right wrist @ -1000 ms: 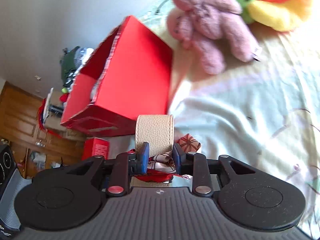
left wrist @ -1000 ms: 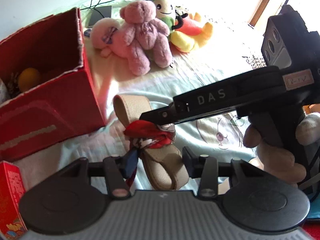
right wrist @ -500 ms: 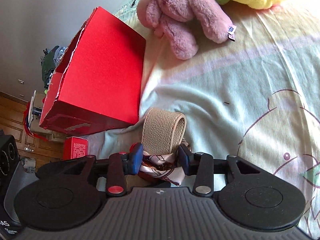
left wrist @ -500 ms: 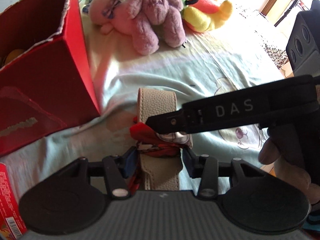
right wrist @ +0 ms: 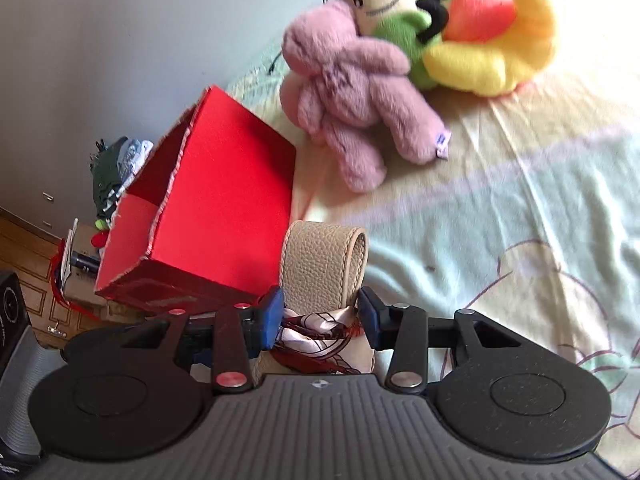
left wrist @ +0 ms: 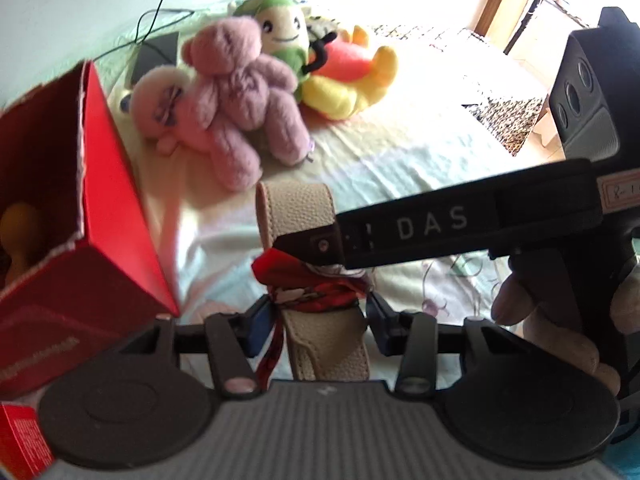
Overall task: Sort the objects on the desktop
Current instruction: 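Lift the strap with red scarf using the right tool toward the box, then lower the strap into the red box and open the right tool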
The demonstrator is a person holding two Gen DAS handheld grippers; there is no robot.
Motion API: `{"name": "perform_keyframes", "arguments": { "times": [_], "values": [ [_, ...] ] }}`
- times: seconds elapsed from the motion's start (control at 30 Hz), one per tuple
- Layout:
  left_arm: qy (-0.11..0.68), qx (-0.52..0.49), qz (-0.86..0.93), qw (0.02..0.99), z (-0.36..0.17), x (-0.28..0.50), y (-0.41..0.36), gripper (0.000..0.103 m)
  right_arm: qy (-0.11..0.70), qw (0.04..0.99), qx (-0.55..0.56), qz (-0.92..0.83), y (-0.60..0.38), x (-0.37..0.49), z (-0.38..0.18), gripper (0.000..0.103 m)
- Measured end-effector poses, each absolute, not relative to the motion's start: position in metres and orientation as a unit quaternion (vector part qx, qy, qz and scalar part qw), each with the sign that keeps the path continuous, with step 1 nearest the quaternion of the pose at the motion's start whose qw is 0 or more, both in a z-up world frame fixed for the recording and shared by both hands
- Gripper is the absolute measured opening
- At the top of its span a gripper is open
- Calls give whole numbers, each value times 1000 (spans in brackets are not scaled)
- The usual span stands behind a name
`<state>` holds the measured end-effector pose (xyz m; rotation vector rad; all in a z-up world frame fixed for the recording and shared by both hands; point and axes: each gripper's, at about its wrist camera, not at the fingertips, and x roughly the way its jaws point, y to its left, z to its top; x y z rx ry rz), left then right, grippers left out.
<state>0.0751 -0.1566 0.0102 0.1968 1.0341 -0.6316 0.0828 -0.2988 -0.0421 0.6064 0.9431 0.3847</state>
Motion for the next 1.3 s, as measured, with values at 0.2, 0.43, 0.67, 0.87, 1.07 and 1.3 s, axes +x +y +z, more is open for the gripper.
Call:
{"name": "perform_keyframes", "arguments": {
  "times": [0.2,0.43,0.67,0.87,1.07,1.3],
  "values": [
    [408,97,-310,853,66,84,-151,46,363,870,276,188,-296,91,15,44],
    [334,81,-277,897,119,99,-99,47,300,890,242,246,-244,127,67,44],
    [289,78,-224,928,148,116,-35,47,261,897,196,299,-179,162,98,44],
    [290,54,-210,932,149,145,7,47,273,895,170,309,-142,191,96,45],
    [370,36,-226,901,96,175,21,47,366,880,117,279,-118,213,55,45],
    [459,18,-248,853,40,198,25,47,445,860,40,246,-90,222,21,45]
  ]
}}
